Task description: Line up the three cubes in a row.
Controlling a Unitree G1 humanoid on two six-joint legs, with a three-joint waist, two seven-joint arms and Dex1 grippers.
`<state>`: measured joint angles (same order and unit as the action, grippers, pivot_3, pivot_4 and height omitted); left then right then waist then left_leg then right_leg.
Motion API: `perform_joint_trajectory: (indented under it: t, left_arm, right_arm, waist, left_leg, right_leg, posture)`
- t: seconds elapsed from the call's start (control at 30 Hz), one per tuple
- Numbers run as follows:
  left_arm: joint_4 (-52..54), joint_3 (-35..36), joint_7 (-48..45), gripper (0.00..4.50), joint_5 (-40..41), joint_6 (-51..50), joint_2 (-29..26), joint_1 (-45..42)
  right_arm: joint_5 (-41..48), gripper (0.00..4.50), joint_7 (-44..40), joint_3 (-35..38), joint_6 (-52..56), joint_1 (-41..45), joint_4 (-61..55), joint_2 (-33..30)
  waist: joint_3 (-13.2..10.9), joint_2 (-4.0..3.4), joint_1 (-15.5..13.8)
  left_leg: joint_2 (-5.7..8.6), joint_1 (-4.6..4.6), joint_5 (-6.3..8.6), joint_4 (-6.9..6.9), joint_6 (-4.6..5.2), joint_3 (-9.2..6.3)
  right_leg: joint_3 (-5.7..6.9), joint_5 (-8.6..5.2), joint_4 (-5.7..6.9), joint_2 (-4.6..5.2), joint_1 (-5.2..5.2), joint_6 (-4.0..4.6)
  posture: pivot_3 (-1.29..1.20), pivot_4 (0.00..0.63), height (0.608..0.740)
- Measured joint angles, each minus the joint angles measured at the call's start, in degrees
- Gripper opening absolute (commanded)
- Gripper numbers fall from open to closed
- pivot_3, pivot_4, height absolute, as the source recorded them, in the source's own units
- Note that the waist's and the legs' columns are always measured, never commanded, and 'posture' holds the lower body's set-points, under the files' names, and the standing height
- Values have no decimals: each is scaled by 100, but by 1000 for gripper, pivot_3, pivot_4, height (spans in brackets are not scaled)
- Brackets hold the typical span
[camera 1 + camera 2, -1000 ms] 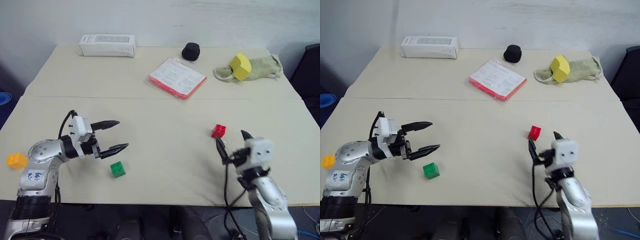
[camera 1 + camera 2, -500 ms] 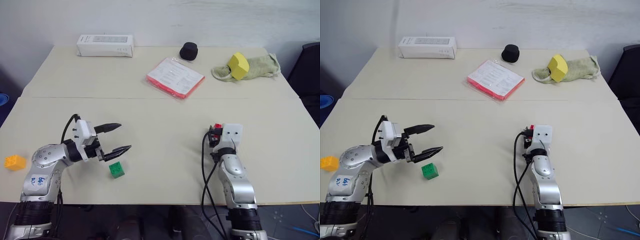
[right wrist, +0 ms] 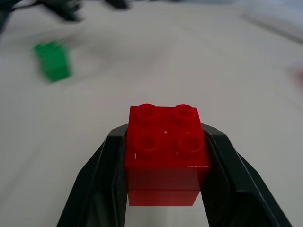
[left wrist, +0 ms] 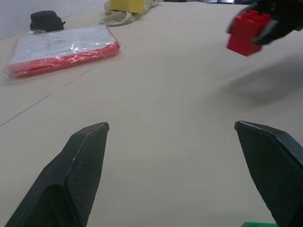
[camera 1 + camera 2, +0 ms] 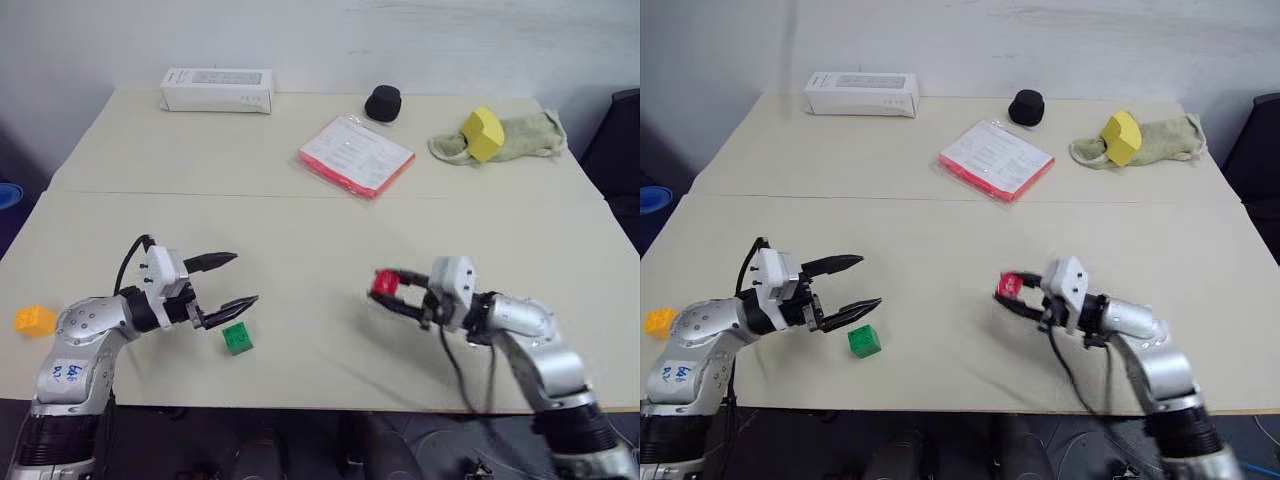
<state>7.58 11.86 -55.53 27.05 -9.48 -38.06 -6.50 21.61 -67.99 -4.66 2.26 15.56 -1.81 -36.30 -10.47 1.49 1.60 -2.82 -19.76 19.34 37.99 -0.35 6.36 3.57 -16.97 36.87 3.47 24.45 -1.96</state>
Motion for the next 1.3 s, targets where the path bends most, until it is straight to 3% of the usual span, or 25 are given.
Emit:
perform_joint_trajectory:
  t: [0.13, 0.33, 0.63, 0.8, 1.0, 1.17, 1.3]
  left_arm:
    - [38, 18, 31, 4500, 2, -26, 5, 9]
    - [82, 117, 12, 4500, 59, -151, -67, 252]
    - [-17, 482, -166, 4500, 78, -149, -299, 316]
    - [-207, 1079, -327, 4500, 108, -131, -561, 921]
    - [-664, 2049, -768, 4500, 195, -152, -895, 2197]
    - [-853, 2174, -1308, 4500, 211, -319, -1046, 2915]
    - [-487, 1877, -1311, 4500, 282, -365, -912, 2515]
  right_arm:
    - [-106, 1510, -1112, -300, -661, 683, 1387, 102]
    - [-456, 1510, -1624, -459, -1602, 1293, 2754, 523]
    - [-493, 4469, -1720, -438, -1759, 1439, 2962, 617]
    - [-14, 4469, -1525, 134, -1403, 844, 1778, 193]
    - [800, 4469, -1183, 869, -945, -654, -46, -101]
    - [1295, 4469, -1161, 1219, -709, -1591, -495, -147]
    - [1273, 4469, -1109, 1204, -831, -1601, -573, -62]
  waist:
    - [-2, 0, 38]
    - [-3, -1, 10]
    - [-4, -3, 5]
    - [-6, -7, 15]
    - [-6, -7, -3]
    - [-6, -8, -16]
    - [-6, -8, -41]
  left_leg:
    - [-7, 7, -9, -5, -18, 5]
    - [-6, 3, -24, -1, -44, 7]
    - [-6, 1, -22, -1, -46, 5]
    - [-11, -2, -15, -6, -44, 4]
    - [-14, 4, 10, -13, -22, -3]
    - [-10, 6, 13, -13, -16, -5]
    - [-9, 7, 11, -13, -15, -9]
  right_leg:
    - [-2, -2, 13, -5, 6, 5]
    - [-3, -3, 14, 2, 8, 6]
    - [-2, -3, 13, 6, 10, 6]
    - [-1, -4, 8, 6, 15, 9]
    - [6, -9, 1, 7, 9, 17]
    - [6, -10, -1, 14, 6, 19]
    - [6, -10, 2, 15, 4, 20]
  posture:
    - [0, 150, 740]
    - [0, 150, 740]
    - [0, 150, 740]
    - [0, 150, 740]
    - [0, 150, 740]
    - [0, 150, 740]
    - [0, 150, 740]
